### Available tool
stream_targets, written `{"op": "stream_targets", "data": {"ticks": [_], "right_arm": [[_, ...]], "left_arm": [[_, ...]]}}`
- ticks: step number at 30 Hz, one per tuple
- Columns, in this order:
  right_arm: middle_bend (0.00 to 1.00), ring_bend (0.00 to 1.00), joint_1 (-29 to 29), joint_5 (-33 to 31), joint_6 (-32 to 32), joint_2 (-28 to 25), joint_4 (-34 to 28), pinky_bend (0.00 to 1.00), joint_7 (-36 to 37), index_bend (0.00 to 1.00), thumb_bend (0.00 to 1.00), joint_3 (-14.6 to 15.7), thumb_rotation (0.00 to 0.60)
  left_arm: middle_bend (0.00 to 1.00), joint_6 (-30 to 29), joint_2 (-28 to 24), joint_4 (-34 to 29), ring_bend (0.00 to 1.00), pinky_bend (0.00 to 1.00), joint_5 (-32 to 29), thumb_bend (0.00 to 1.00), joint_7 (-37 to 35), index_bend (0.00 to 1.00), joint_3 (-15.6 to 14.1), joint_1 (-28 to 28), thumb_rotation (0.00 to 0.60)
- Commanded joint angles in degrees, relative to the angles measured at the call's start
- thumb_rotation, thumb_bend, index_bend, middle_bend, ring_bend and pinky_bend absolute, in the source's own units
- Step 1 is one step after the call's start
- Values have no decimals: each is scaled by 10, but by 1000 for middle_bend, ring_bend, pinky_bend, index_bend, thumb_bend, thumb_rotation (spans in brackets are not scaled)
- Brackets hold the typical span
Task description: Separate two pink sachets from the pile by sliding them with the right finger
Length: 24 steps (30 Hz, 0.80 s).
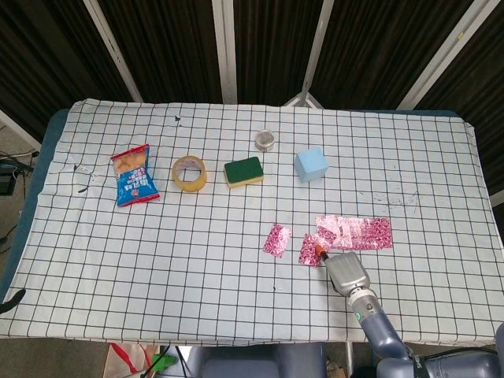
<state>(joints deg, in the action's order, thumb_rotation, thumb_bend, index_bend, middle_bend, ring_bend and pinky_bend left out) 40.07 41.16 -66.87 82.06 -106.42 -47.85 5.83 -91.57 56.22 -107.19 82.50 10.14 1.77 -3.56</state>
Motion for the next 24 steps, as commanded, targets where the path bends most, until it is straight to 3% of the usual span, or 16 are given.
{"op": "stream_targets", "data": {"ticks": [1,14,24], "right_arm": [[843,813,-5,10,-9,-2,-9,643,-2,106,778,5,600],[843,813,-29,56,-37,-6,-39,643,-14,112,778,33,600],[843,813,-37,68,-38,7,-32,643,-17,112,778,28,600]], "left_arm": [[22,-1,0,0,0,63,1,258,0,166,0,0,600],[22,-2,-1,0,0,63,2,258,-4,166,-1,-1,600],[22,-2,-2,0,0,74,-1,258,-5,167,0,-2,600]]}}
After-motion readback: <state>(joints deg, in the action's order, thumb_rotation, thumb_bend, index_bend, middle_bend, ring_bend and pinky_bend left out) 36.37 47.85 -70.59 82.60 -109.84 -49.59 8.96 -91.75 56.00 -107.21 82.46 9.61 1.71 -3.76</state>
